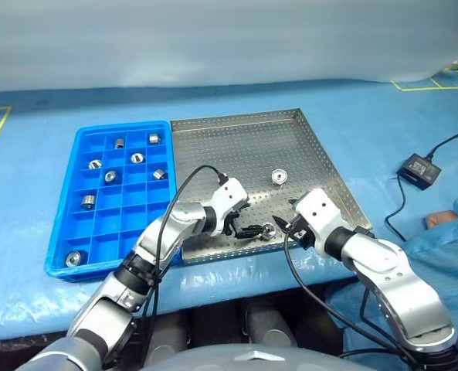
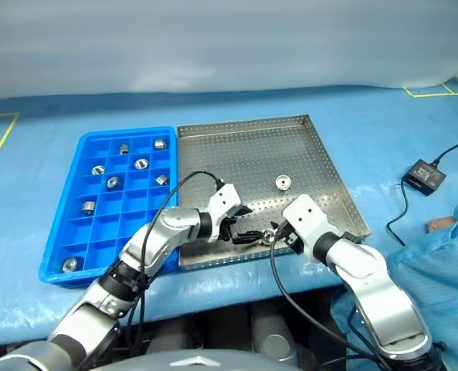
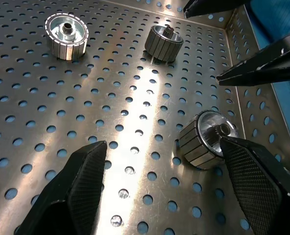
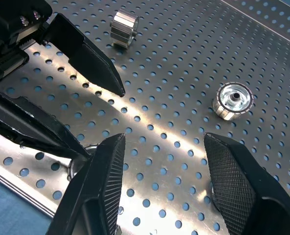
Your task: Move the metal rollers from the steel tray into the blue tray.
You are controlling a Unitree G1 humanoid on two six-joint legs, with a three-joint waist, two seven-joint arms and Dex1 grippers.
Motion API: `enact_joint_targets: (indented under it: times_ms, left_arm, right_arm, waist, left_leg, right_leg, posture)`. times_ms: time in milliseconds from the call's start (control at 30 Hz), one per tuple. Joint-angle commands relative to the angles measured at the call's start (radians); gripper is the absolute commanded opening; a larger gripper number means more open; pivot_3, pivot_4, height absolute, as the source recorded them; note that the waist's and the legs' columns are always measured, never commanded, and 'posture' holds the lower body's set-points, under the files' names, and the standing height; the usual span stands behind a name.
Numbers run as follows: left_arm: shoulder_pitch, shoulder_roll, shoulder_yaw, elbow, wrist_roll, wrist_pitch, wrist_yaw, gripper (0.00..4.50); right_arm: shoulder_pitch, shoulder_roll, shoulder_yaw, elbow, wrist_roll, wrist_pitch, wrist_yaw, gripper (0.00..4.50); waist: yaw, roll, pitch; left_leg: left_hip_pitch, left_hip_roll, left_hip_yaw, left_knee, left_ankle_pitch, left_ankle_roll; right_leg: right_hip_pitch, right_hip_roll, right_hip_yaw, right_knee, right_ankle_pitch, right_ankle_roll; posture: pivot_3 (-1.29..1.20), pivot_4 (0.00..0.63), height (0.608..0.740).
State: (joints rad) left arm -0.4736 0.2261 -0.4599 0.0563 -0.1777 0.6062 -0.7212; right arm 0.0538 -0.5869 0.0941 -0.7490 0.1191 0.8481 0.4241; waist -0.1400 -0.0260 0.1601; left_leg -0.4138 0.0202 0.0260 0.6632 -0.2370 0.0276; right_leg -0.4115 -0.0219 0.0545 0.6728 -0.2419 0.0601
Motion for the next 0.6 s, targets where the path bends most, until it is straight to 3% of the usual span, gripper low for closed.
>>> enact_joint_targets:
  times_ms: [33,300,600]
  left_arm:
    - [-0.026,-0.025,-0.008,0.027,0.022,-0.035,-0.008,4.0]
    - [-0.032,-0.06,-0.019,0.054,0.029,-0.047,-0.041,4.0]
    - [-0.019,-0.092,0.051,0.031,-0.031,-0.019,-0.052,4.0]
  right_arm:
    - [0.004,-0.002,-0.032,-0.043,-0.007,0.002,-0.017,2.69]
    - [0.003,0.004,-0.02,-0.045,-0.006,0.003,-0.029,2.69]
    - [0.01,0.01,-0.019,-0.048,-0.005,0.003,-0.04,2.69]
  waist:
    - [-0.009,0.0,0.0]
    - [-0.031,0.001,-0.001]
    - [-0.059,0.001,-0.001]
  left_leg:
    - [0.0,0.0,0.0,0.0,0.0,0.0]
    - [0.0,0.0,0.002,0.001,-0.001,0.001]
    - [0.0,0.0,0.003,0.001,-0.001,0.002]
  right_leg:
    - [0.0,0.0,0.0,0.0,0.0,0.0]
    - [0.0,0.0,0.002,-0.001,0.001,0.002]
    - [0.0,0.0,0.004,-0.001,0.001,0.004]
  posture:
    - [-0.29,0.15,0.74]
    - [-0.3,0.15,0.74]
    - [-0.3,0.15,0.74]
